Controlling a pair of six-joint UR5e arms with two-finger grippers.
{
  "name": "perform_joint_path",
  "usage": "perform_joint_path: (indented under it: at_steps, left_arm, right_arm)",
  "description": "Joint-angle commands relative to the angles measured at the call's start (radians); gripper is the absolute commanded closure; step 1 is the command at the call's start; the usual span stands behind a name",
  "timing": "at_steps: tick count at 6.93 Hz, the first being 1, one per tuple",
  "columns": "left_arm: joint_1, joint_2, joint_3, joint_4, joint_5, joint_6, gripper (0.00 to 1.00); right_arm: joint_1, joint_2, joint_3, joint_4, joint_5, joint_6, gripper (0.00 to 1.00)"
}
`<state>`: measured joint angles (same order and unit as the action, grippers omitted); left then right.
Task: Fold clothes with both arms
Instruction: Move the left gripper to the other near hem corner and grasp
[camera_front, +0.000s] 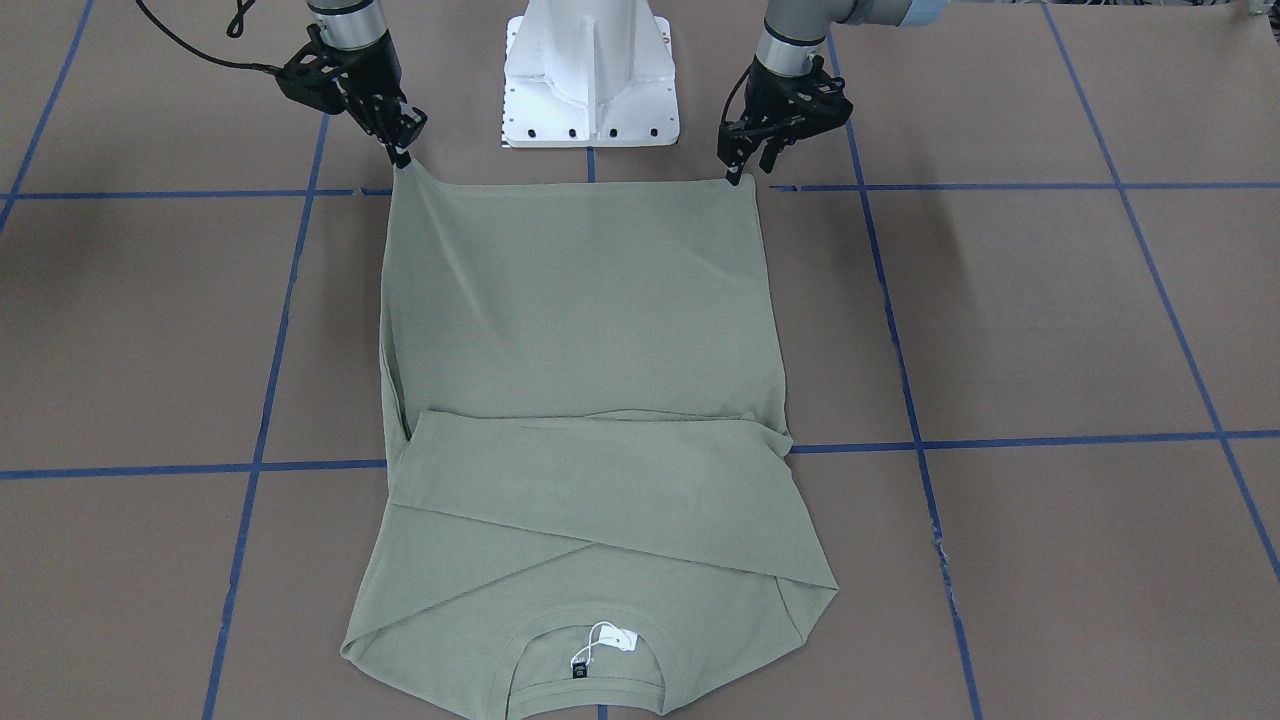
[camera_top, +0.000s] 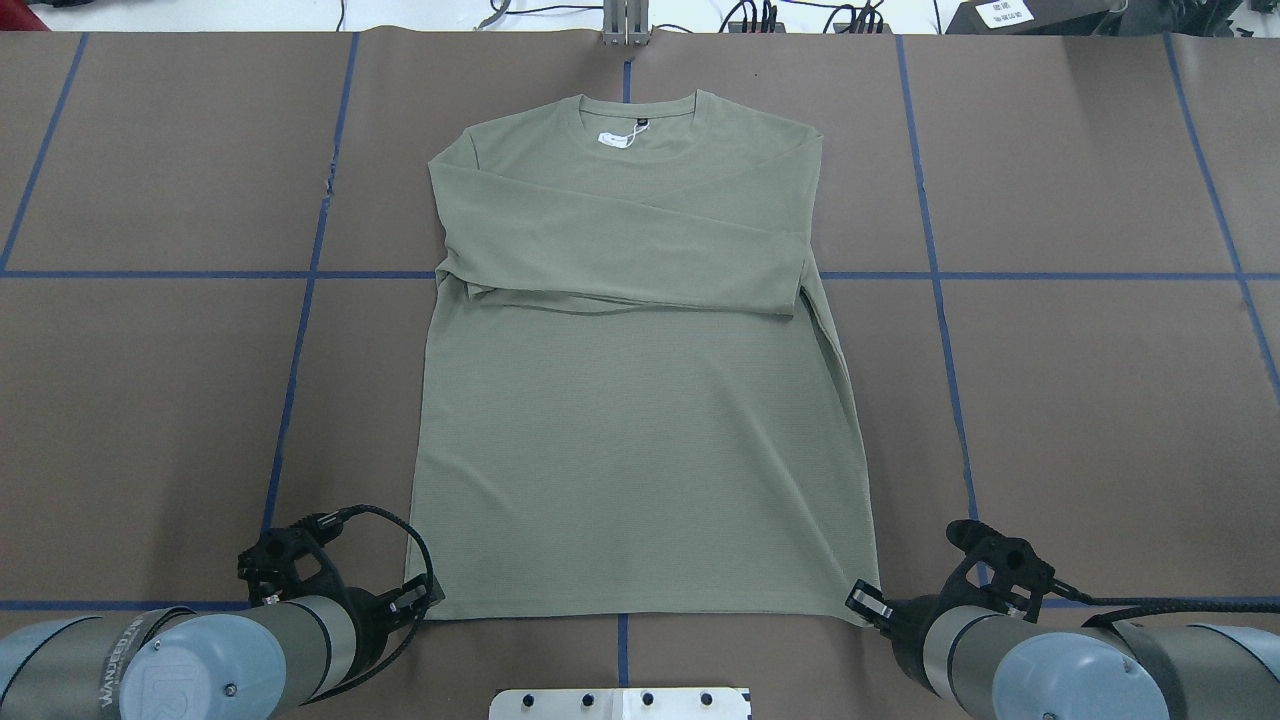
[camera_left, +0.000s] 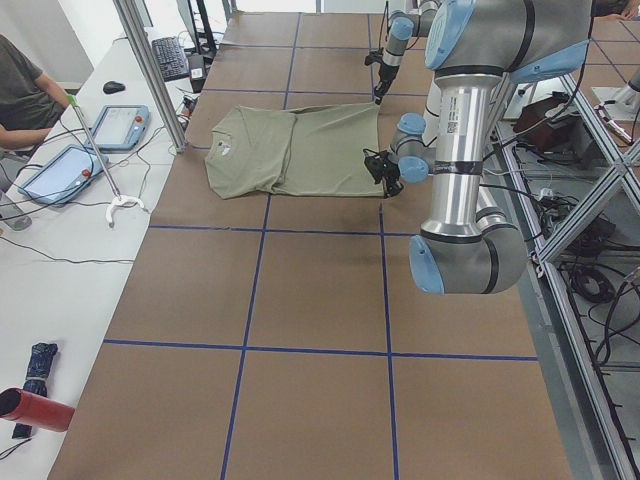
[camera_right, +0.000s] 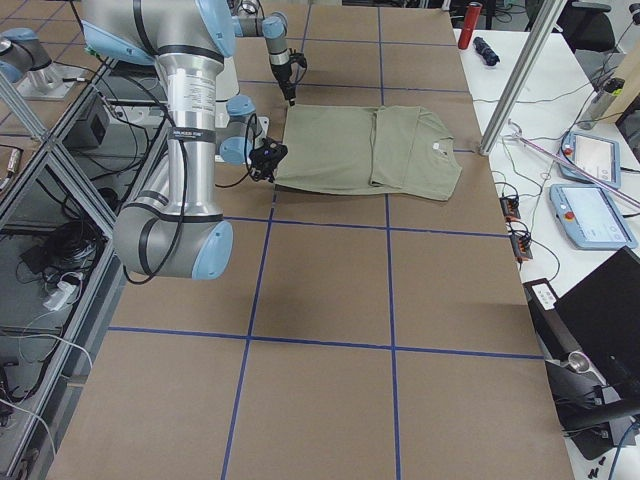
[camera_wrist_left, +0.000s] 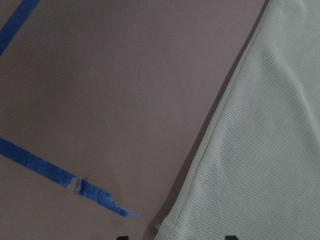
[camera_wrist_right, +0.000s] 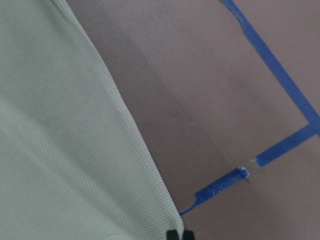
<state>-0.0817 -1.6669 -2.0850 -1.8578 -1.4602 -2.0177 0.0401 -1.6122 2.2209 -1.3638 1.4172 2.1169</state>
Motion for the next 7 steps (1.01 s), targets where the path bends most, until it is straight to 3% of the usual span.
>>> perform_joint_path:
  at_steps: [1, 2, 3, 4, 7]
  left_arm:
    - [0.008, -0.002, 0.025, 0.0, 0.0, -0.016, 0.52]
    - [0.008, -0.004, 0.025, 0.0, 0.0, -0.016, 0.59]
    - [0.01, -0.005, 0.025, -0.001, -0.002, -0.016, 0.75]
    - [0.008, -0.011, 0.025, 0.0, -0.002, -0.015, 1.0]
    - [0.0, -0.014, -0.001, 0.0, -0.006, -0.015, 1.0]
  right_arm:
    - [0.0, 0.0, 0.0, 0.0, 0.0, 0.0, 1.0]
    - [-0.002, 0.0, 0.0, 0.0, 0.0, 0.0, 1.0]
    - [-0.002, 0.002, 0.0, 0.0, 0.0, 0.0, 1.0]
    - [-0.002, 0.002, 0.0, 0.0, 0.0, 0.0, 1.0]
    - [-0.005, 0.002, 0.0, 0.0, 0.0, 0.0, 1.0]
